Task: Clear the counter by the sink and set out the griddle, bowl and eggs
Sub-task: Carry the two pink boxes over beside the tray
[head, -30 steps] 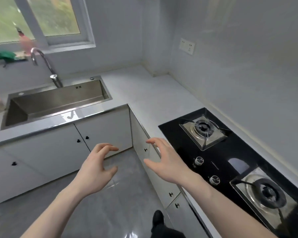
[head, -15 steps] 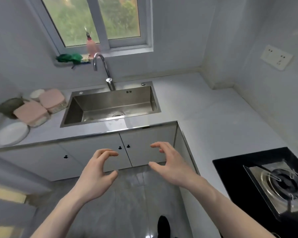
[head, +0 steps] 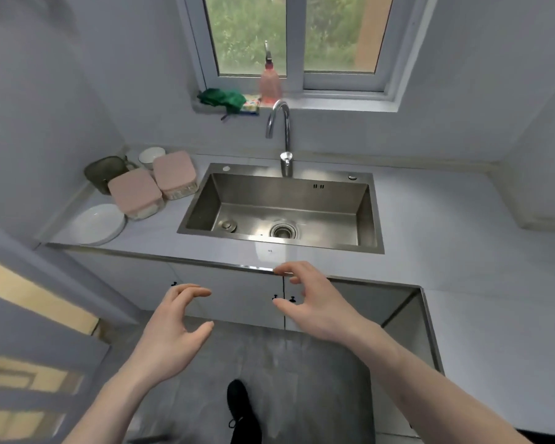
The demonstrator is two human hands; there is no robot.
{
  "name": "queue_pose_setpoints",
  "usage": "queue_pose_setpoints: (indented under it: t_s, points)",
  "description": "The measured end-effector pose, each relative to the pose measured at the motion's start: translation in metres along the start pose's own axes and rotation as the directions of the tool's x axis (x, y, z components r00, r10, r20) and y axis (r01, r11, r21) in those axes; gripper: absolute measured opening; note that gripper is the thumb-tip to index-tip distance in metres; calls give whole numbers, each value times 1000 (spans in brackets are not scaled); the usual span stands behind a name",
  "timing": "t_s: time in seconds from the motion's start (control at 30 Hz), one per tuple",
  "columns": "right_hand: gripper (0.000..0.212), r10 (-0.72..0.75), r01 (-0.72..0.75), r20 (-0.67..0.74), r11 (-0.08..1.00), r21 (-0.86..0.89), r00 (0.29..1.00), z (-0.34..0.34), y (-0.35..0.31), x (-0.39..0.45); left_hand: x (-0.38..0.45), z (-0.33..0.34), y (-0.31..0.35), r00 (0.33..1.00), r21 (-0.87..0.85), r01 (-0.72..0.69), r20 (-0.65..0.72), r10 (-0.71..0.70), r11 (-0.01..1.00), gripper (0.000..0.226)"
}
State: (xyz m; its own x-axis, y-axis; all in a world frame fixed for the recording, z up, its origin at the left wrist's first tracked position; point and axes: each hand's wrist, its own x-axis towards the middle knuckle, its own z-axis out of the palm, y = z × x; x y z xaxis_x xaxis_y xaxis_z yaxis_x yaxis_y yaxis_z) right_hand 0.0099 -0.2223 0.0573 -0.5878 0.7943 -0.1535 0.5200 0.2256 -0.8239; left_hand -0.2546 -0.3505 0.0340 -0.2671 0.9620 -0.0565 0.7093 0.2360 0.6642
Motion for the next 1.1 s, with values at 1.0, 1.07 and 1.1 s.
queue_pose_setpoints:
  t_s: [1.0,1.07,1.1]
  points:
    - [42,59,-67,149,996,53,987,80,-74,365,287,-159,-180,980,-4,185,-72,-184,983,47]
    - [47,62,-72,178,996,52,982,88,-76,387,302,-167,-189,972,-6,219,-88,-219,976,47]
    - [51,67,-80,189,995,60,980,90,-77,396,306,-169,-193,968,-7,234,-93,-233,972,47]
